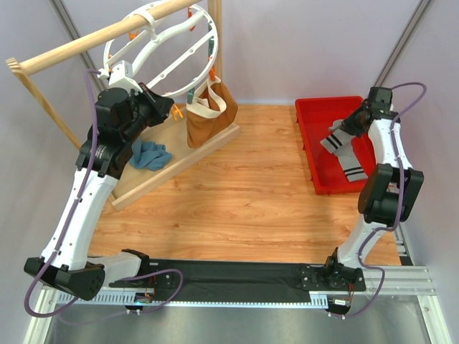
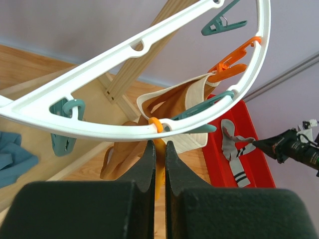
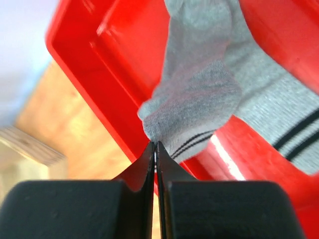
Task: Clip the socks to the hanger
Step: Adjust the sock in the bin.
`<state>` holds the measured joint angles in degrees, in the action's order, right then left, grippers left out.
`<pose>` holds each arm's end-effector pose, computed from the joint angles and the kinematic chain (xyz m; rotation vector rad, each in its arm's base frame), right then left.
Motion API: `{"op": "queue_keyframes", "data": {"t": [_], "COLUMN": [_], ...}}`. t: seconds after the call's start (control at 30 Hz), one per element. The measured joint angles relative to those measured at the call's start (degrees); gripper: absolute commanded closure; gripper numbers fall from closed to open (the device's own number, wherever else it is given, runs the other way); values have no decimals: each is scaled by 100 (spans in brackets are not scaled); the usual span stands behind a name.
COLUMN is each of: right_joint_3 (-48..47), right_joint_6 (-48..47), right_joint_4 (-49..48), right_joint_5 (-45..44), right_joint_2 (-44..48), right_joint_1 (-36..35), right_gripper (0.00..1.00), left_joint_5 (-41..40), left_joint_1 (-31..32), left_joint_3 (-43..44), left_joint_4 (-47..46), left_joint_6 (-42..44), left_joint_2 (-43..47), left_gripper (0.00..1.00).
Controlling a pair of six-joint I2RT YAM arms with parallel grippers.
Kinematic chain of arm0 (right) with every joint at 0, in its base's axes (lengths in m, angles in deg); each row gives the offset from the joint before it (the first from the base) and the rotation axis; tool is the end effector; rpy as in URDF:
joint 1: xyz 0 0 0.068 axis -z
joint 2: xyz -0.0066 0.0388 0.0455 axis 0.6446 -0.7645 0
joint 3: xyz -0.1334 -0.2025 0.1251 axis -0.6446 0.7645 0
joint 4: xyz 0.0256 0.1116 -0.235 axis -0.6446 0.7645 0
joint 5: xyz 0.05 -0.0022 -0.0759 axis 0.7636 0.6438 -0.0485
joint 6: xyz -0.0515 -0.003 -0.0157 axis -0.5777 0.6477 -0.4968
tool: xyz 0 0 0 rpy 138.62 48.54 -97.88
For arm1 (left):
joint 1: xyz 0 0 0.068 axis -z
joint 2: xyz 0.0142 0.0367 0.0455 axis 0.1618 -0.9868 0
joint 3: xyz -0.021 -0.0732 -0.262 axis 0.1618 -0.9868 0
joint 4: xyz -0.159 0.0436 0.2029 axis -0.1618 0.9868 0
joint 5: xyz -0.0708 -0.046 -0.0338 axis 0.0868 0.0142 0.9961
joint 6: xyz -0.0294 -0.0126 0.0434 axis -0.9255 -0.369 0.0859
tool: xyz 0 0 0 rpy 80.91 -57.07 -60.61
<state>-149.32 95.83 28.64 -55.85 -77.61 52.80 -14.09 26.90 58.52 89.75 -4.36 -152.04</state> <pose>0.4054 -0.0883 0.2970 0.9179 2.2726 0.2491 0.2348 -0.0735 0.4814 -0.3023 1.7355 -0.6615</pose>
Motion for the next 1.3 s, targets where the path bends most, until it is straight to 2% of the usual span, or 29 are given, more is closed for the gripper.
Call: {"op": "queue_keyframes", "data": {"t": [0.1,0.2,0.23,0.33,0.4,0.47,0.57,0.6,0.67,0.77,0.93,1.3], "right_joint_3": [-74,-297,-437,-1377,-2162,-2369,-1646,-1272,-876,-761,-671,-1325], "right_joint_6": [673,1147,1237,1095,767,400,-243,-426,-673,-898,-1185,-1902], "right_joint_4": [-387,-892,-1010,-907,-586,-426,-529,-601,-531,-560,-599,-168], "right_joint_5": [376,608,627,601,549,455,151,42,-177,-393,-551,-1296], "right_joint_2": [-278,-938,-1248,-2284,-2850,-2959,-2382,-2092,-1681,-1425,-1493,-2347], "right_joint_1": [267,496,560,684,715,682,496,389,162,-162,-293,-461], "right_gripper": [100,79,66,57,56,56,61,66,68,67,66,70], "left_joint_5": [33,52,63,74,76,83,129,144,162,175,190,236], "left_joint_1": [0,0,0,-2,-2,-2,-7,-7,-7,-9,-11,-11], "left_joint_3": [-28,-28,-28,-28,-28,-28,-37,-44,-52,-59,-61,-68], "left_joint_4": [-17,-22,-24,-15,-7,-7,-24,-24,-31,-35,-35,-61], "left_joint_6": [-2,-2,0,7,13,15,9,7,4,4,9,13], "left_joint_2": [15,15,15,15,15,15,15,15,15,15,15,15], "left_gripper": [100,100,100,100,100,100,100,100,100,100,100,100]}}
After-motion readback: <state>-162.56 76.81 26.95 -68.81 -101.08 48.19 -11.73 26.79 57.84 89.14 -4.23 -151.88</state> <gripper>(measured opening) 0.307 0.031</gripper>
